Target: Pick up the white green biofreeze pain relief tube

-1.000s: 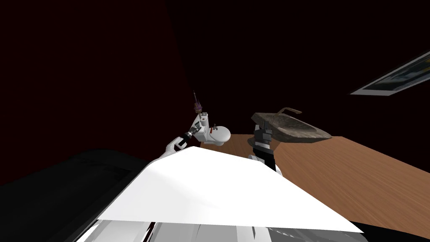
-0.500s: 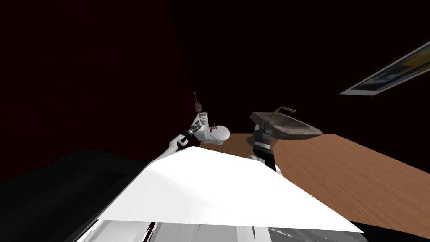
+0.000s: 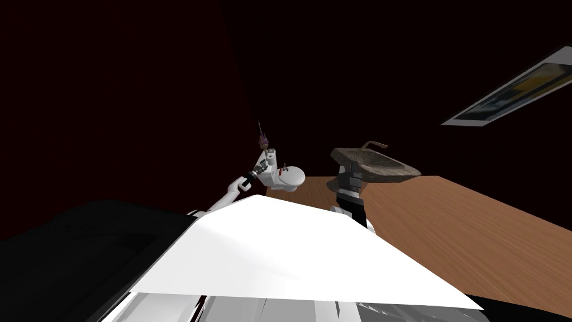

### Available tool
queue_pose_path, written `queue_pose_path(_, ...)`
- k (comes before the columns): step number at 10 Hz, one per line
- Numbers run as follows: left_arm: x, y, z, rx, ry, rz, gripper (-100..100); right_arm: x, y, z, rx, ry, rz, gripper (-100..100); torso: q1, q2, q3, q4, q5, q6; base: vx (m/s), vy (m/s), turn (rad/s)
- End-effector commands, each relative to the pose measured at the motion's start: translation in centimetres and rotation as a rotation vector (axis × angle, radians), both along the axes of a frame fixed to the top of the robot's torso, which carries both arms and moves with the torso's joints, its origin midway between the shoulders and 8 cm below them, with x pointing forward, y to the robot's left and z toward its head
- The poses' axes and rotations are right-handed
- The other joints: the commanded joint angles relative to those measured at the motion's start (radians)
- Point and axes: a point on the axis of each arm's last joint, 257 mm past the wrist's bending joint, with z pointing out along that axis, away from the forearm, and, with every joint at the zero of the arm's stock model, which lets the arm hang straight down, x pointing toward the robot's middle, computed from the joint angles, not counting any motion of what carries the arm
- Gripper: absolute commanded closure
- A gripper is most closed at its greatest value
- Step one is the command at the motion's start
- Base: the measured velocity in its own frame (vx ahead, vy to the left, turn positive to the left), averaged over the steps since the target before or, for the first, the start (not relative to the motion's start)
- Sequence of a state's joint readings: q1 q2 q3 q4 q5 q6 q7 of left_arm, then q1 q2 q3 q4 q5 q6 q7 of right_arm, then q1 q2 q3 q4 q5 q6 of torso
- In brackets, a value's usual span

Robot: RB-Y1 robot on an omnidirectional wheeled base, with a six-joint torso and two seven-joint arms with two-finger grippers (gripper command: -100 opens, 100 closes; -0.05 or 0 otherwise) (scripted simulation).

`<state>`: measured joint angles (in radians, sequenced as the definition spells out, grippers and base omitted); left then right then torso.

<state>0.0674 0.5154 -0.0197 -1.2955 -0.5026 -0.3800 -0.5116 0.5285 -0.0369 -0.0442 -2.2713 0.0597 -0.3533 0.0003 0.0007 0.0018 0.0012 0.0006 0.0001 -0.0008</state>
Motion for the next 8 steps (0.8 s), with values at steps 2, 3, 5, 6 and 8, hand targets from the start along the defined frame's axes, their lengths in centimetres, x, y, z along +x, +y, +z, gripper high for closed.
queue_pose_path(2,2.2,0.4,0.9,0.001,-0.021,0.005,-100,0.0,0.0,0.0,0.000,0.000,0.000,0,-0.001,0.002,0.001,0.000,0.000,0.001,-0.084,-0.008,-0.090)
queue_pose_path(3,2.1,1.2,-0.4,0.002,0.006,0.022,-100,0.0,0.0,0.0,0.000,0.000,0.000,0,0.000,0.003,0.002,0.001,0.000,0.000,-0.053,0.009,0.003)
queue_pose_path(5,4.1,1.3,0.8,0.000,-0.019,0.023,-100,0.0,0.0,0.0,0.000,0.000,0.000,0,0.001,0.003,0.002,0.001,0.000,0.001,-0.092,0.012,-0.093)
queue_pose_path(6,4.2,2.0,-0.1,0.000,0.003,0.038,-100,0.0,0.0,0.0,0.000,0.000,0.000,0,0.000,0.004,0.002,0.001,0.000,0.000,-0.056,-0.006,0.015)
queue_pose_path(8,6.0,2.0,1.1,-0.002,-0.021,0.038,-100,0.0,0.0,0.0,0.000,0.000,0.000,0,-0.001,0.004,0.002,0.001,0.000,0.000,-0.099,-0.019,-0.081)
